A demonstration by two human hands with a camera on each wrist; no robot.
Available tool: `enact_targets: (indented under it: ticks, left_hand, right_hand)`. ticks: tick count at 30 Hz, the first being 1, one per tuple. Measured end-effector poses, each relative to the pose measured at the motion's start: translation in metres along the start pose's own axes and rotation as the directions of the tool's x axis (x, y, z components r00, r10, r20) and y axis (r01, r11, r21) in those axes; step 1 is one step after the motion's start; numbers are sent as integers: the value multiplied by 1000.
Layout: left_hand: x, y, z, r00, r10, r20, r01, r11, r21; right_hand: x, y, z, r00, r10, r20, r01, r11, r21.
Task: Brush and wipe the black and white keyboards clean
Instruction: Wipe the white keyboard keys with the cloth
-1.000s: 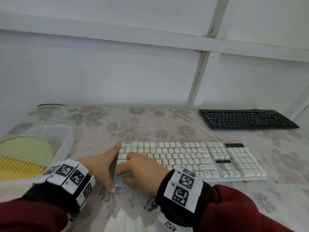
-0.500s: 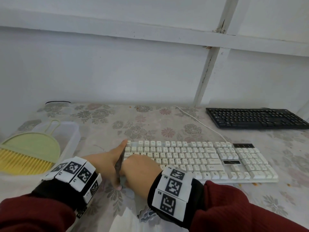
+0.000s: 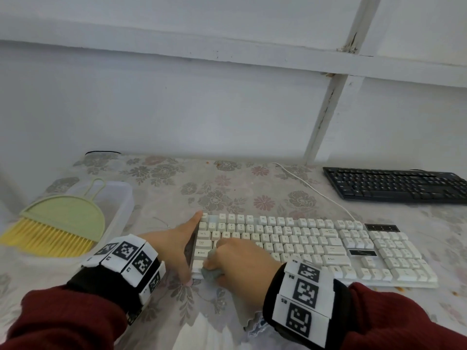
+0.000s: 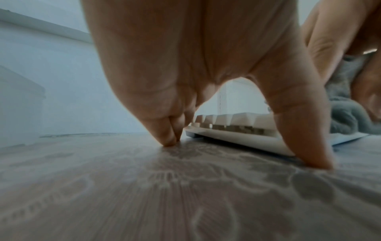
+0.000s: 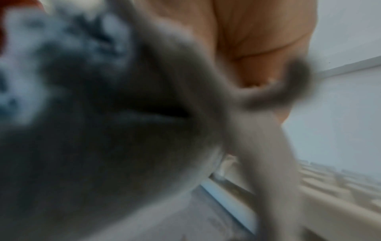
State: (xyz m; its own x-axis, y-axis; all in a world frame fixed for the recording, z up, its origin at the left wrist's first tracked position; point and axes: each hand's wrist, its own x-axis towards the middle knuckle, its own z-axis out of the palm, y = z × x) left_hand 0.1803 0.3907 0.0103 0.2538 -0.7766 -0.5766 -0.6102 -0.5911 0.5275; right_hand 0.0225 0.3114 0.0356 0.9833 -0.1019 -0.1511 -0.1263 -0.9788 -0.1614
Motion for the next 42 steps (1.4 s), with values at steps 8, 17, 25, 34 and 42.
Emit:
enact_targets:
  ticks: [8,17,25,34,42]
  left_hand:
    - [1,-2,0,1000,2,-4,-2,1000,12]
    - [-1,1,-2,1000,-13,12,12,999,52]
    - [5,-7,-2,1000,12,19,-12,1000,27]
    - [5,-3,0,1000,-4,-5,5,998,56]
    - [2,-2,-1,1000,7,24,-7,1000,11]
  right_hand:
    - [-16,12,-2,1000,7,7,-7,1000,21]
    - [-51,54,-26,995,71,74,-74,996,47]
    - [-14,21,-30,998,-10,-63,29,948,316]
    - [12,2,-12,994,-102,24,98,986,132]
    - [9,1,-9,998,-57,42,55,998,41]
